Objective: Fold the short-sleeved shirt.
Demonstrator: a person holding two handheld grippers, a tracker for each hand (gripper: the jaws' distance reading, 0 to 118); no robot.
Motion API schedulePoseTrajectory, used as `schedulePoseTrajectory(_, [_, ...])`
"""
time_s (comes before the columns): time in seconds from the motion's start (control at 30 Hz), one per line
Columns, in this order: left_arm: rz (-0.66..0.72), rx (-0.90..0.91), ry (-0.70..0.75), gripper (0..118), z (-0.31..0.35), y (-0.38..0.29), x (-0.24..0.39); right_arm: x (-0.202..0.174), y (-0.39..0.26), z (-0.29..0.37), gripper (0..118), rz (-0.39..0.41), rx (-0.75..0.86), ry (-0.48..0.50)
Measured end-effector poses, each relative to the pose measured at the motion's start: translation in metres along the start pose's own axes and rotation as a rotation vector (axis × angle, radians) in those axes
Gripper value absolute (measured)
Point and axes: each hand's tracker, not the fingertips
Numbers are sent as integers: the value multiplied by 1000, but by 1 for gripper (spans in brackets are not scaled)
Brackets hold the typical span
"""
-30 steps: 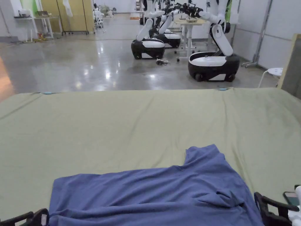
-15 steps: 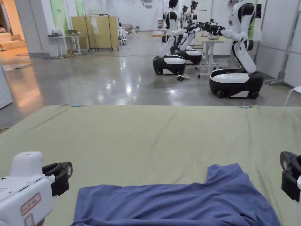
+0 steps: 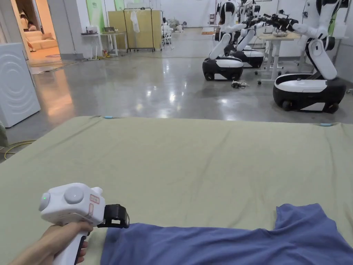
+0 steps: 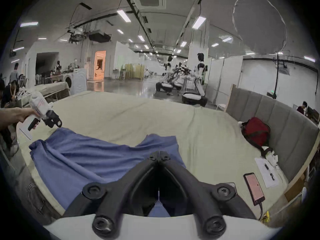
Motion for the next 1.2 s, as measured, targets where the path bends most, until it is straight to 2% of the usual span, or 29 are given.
schedulePoseTrajectory(0.1, [-89, -103, -52, 116, -17, -2, 21, 2, -3, -11, 3, -13, -25, 1])
schedulePoseTrajectory(0.2, [-264, -96, 17, 116, -21, -13, 53, 0, -4, -19, 3, -15, -38, 4])
schedulePoseTrajectory(0.23, [-312, -111, 39, 112, -21, -16, 60, 0, -3, -21, 3, -10, -45, 10])
schedulePoseTrajectory(0.27, [-326, -103, 41, 101, -19, -19, 66, -1, -4, -22, 3, -7, -46, 19])
schedulePoseTrajectory(0.3, [-281, -132, -26, 77, -17, -26, 72, -1, -4, -23, 3, -6, -45, 22])
schedulePoseTrajectory(0.33, [-271, -85, -25, 54, -11, -27, 70, -2, -4, -23, 3, 0, -46, 27])
schedulePoseTrajectory(0.37, [-247, -50, -29, 26, -7, -30, 72, -2, -4, -23, 3, 6, -44, 29])
schedulePoseTrajectory(0.4, [-238, -44, -44, 8, -5, -31, 72, -3, -5, -24, 3, 10, -46, 28])
schedulePoseTrajectory(0.43, [-257, 6, -54, 8, -4, -28, 71, -2, -6, -26, 3, 9, -51, 30])
schedulePoseTrajectory(0.47, [-240, -20, -121, 8, -7, -28, 72, 0, -7, -27, 3, 1, -56, 35])
schedulePoseTrajectory(0.6, [-294, -23, -98, 7, -13, -39, 80, 12, -12, -34, 3, -21, -72, 44])
schedulePoseTrajectory(0.77, [-230, -35, -158, 7, -13, -34, 64, 56, -4, -79, 4, -93, -109, 66])
schedulePoseTrajectory(0.8, [-222, -37, -166, 7, -15, -34, 62, 66, 1, -96, 9, -96, -124, 68])
schedulePoseTrajectory(0.83, [-220, -35, -160, 7, -17, -33, 62, 75, 6, -118, 28, -89, -179, 82])
schedulePoseTrajectory(0.87, [-216, -36, -160, 7, -17, -34, 64, 84, 12, -143, 56, -74, -244, 87])
schedulePoseTrajectory(0.9, [-218, -38, -157, 7, -19, -34, 65, 90, 15, -171, 99, -56, -331, 106])
schedulePoseTrajectory(0.93, [-228, -42, -150, 7, -19, -34, 67, 96, 18, -203, 109, -39, -428, 108])
schedulePoseTrajectory(1.07, [-281, -42, -134, 8, -12, -42, 82, 99, 15, -287, 109, -30, -581, 148])
schedulePoseTrajectory(1.13, [-293, -42, -136, 8, -10, -44, 84, 94, 10, -317, 109, -71, -642, 138])
schedulePoseTrajectory(1.17, [-297, -40, -135, 8, -9, -45, 85, 92, 8, -327, 105, -80, -683, 148])
schedulePoseTrajectory(1.2, [-302, -38, -136, 8, -9, -45, 86, 91, 4, -331, 83, -96, -719, 156])
